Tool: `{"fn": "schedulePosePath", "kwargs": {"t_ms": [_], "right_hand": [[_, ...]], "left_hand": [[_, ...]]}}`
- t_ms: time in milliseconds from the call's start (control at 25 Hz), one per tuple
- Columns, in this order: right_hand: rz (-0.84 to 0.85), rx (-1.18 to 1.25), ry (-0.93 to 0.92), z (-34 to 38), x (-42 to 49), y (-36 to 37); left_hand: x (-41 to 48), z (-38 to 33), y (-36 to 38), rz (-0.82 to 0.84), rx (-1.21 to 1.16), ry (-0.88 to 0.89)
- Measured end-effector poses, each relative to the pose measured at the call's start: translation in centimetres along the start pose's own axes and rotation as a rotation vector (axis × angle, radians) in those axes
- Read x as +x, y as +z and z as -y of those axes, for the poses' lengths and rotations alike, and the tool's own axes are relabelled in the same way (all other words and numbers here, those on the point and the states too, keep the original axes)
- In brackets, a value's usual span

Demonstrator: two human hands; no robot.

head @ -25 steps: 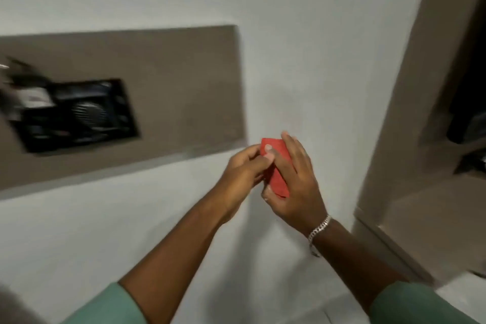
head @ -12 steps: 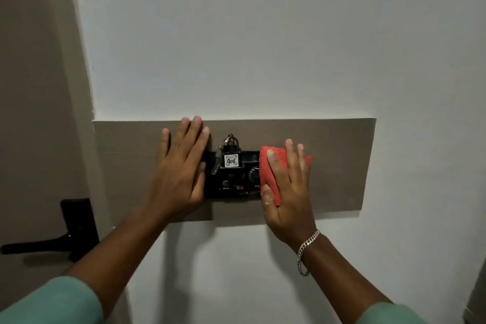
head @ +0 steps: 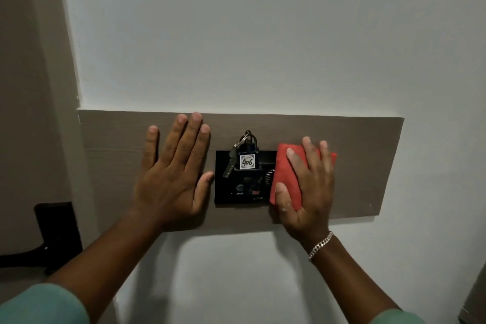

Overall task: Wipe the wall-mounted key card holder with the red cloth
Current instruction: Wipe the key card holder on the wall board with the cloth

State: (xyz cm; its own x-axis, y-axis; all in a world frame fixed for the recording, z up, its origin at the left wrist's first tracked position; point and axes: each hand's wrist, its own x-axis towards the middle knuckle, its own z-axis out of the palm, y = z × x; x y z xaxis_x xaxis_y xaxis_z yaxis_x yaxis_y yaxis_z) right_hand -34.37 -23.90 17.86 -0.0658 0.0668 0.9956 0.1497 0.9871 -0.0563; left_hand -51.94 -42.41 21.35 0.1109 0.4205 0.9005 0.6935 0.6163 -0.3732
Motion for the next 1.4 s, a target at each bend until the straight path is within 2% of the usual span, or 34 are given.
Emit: {"fn": "schedulePosePath", "kwargs": {"t_ms": [40, 80, 240, 280, 400, 440, 600, 680, 960, 1080, 1240, 1400], "right_hand": [[-0.018, 0.021, 0.069, 1.1, 0.2, 0.5], [-0.013, 0.029, 0.063, 1.8, 0.2, 0.9], [0.097, -0.052, -0.244, -1.1, 0.0, -0.9], [0.091, -0.049, -0.224, -1.4, 0.1, -1.2], [0.010, 0.022, 0.040, 1.2, 0.4, -0.2], [0.012, 0.033, 0.063, 2.2, 0.6, 0.3], [0.114, 0.005, -0.201, 0.3, 1.4, -0.5], [0.114, -0.035, -0.216, -1.2, 1.2, -1.2], [-0.168, 0.053, 0.448, 3.0, -3.4, 1.7], [-0.202, 0.076, 0.602, 5.7, -5.1, 3.5], [-0.096, 0.020, 0.446, 4.6, -6.4, 3.0], [-0.095, 0.124, 0.239, 3.0, -2.5, 2.1]], "left_hand": [[0.0, 0.0, 0.0, -0.005, 0.002, 0.004], [0.0, 0.0, 0.1, -0.011, 0.003, 0.004], [0.0, 0.0, 0.1, -0.029, 0.000, 0.001], [0.0, 0.0, 0.1, -0.029, 0.008, 0.001], [0.0, 0.0, 0.2, -0.030, 0.020, 0.004], [0.0, 0.0, 0.2, -0.028, 0.018, 0.005], [0.1, 0.0, -0.1, -0.029, 0.012, 0.008], [0.0, -0.1, -0.2, -0.027, 0.005, 0.006], [0.1, 0.0, -0.1, -0.033, 0.009, 0.005], [0.0, 0.0, 0.0, -0.028, 0.016, 0.009], [0.1, 0.1, -0.2, -0.024, 0.009, 0.011], [0.1, 0.1, -0.1, -0.024, 0.003, 0.011]]}}
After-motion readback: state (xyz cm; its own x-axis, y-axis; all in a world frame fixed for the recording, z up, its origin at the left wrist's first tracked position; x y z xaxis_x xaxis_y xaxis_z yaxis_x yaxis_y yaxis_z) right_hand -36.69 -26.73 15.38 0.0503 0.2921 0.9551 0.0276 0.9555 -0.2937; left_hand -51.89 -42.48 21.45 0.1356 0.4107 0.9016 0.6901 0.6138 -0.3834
